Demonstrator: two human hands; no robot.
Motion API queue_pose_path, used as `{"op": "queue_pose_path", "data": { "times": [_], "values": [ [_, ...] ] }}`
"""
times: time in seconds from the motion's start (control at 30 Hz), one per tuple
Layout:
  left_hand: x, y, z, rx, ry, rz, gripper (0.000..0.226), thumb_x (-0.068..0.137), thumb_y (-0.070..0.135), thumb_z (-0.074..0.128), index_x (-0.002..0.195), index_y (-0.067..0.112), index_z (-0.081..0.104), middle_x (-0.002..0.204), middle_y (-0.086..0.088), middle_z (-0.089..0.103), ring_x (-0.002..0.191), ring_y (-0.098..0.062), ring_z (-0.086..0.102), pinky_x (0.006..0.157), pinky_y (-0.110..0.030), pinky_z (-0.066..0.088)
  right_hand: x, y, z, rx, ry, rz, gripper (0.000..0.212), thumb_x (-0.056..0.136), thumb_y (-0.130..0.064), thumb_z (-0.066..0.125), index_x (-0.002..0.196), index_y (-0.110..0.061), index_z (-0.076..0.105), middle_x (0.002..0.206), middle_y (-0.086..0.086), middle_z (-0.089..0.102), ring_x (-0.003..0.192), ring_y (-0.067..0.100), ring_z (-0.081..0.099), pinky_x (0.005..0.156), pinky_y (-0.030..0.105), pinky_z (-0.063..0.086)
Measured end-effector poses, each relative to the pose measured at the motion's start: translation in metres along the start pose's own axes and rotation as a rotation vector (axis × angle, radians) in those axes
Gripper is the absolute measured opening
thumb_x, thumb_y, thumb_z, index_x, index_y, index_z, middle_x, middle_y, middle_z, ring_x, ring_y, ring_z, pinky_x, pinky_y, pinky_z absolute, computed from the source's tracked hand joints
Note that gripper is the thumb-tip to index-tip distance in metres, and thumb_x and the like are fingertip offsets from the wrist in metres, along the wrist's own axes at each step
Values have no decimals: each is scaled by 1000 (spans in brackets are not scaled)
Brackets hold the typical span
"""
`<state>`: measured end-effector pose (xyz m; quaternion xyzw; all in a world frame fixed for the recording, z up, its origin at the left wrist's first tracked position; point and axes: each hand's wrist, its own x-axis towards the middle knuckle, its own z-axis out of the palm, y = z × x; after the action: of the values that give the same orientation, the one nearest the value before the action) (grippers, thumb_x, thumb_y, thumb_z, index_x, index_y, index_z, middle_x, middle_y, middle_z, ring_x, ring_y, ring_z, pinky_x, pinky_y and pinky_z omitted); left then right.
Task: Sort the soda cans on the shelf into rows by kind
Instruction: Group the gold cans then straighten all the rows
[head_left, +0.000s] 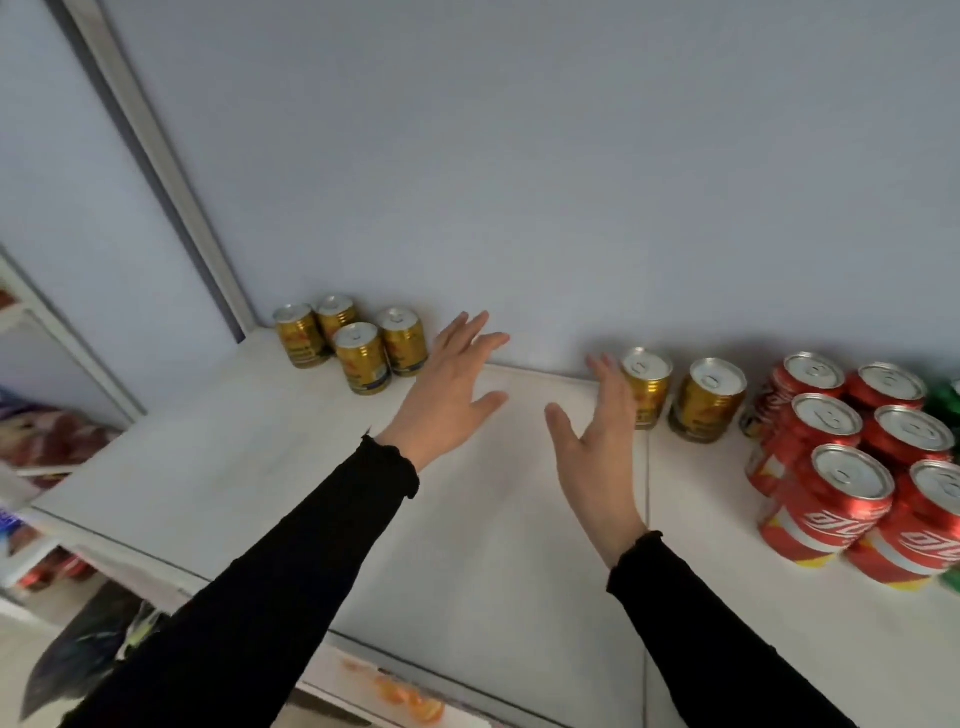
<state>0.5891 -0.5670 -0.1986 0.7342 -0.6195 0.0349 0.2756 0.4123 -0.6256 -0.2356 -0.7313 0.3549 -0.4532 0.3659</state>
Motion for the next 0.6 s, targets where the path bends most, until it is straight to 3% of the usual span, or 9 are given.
{"op": "queue_pose_path", "data": {
  "times": [0.17, 0.27, 0.43, 0.6],
  "values": [
    [-15, -92, -49, 2, 82, -146, 62, 87, 26, 72, 143, 25, 45, 155, -1, 33, 146, -25, 24, 120, -44, 24, 19, -24, 93, 69, -184, 55, 62, 93, -19, 67, 148, -19, 37, 149, -3, 40, 138, 13, 35, 116, 30, 30],
    [-16, -144, -69, -36, 43, -222, 70, 84, 26, 76, 145, 25, 41, 150, 0, 38, 140, -24, 32, 116, -40, 28, 39, -29, 152, 130, -259, 200, 74, 88, -26, 75, 150, -21, 34, 150, -3, 40, 139, 16, 37, 116, 39, 34],
    [1, -202, -76, -146, -128, -235, 84, 83, 26, 77, 153, 24, 29, 156, -2, 35, 142, -20, 36, 115, -41, 34, 73, -27, 213, 134, -224, 338, 84, 83, -23, 80, 150, -20, 30, 150, 5, 40, 137, 21, 39, 113, 40, 37],
    [15, -219, -68, -218, -195, -161, 78, 88, 28, 74, 153, 23, 31, 155, -1, 39, 140, -19, 40, 112, -38, 38, 84, -20, 240, 107, -182, 369, 79, 83, -12, 77, 148, -17, 34, 142, 6, 48, 124, 18, 48, 103, 32, 40]
  ]
}}
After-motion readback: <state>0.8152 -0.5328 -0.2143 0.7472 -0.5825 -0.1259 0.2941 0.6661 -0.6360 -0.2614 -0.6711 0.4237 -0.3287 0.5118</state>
